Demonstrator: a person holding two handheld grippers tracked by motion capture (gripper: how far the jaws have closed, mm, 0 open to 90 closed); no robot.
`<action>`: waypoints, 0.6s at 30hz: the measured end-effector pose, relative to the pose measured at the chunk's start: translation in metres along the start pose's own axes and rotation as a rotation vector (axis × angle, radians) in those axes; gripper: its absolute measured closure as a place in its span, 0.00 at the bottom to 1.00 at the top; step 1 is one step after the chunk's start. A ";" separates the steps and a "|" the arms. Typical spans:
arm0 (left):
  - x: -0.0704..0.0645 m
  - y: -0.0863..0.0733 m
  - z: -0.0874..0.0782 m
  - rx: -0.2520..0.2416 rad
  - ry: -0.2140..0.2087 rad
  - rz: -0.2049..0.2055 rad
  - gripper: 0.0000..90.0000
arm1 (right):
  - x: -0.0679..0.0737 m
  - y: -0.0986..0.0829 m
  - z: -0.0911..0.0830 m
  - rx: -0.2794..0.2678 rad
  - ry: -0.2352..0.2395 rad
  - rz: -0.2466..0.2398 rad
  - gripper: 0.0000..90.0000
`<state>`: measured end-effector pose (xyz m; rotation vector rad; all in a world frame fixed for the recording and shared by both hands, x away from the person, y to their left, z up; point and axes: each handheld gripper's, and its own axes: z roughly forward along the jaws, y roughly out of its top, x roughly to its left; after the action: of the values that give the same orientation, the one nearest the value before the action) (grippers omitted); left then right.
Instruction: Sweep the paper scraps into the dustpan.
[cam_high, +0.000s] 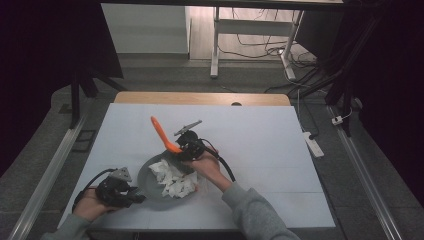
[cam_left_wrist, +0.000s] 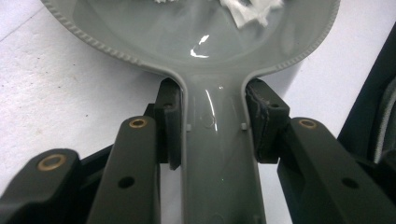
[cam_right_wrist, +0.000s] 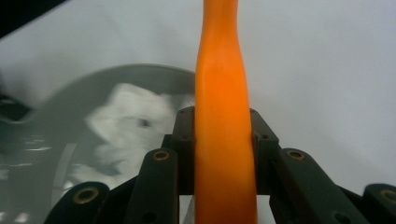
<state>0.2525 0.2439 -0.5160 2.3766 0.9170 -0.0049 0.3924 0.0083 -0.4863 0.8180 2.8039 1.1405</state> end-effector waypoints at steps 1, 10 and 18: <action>0.000 0.000 0.000 0.000 -0.001 0.001 0.68 | 0.006 0.002 0.000 -0.004 0.015 -0.009 0.78; -0.001 -0.003 0.001 0.004 -0.008 0.011 0.68 | 0.008 0.008 -0.035 -0.124 -0.020 -0.018 0.78; -0.001 -0.010 -0.001 0.006 -0.016 0.013 0.68 | -0.016 -0.024 -0.072 -0.145 -0.101 0.059 0.78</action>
<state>0.2454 0.2496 -0.5198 2.3850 0.8950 -0.0210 0.3810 -0.0605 -0.4517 0.9232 2.5978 1.2552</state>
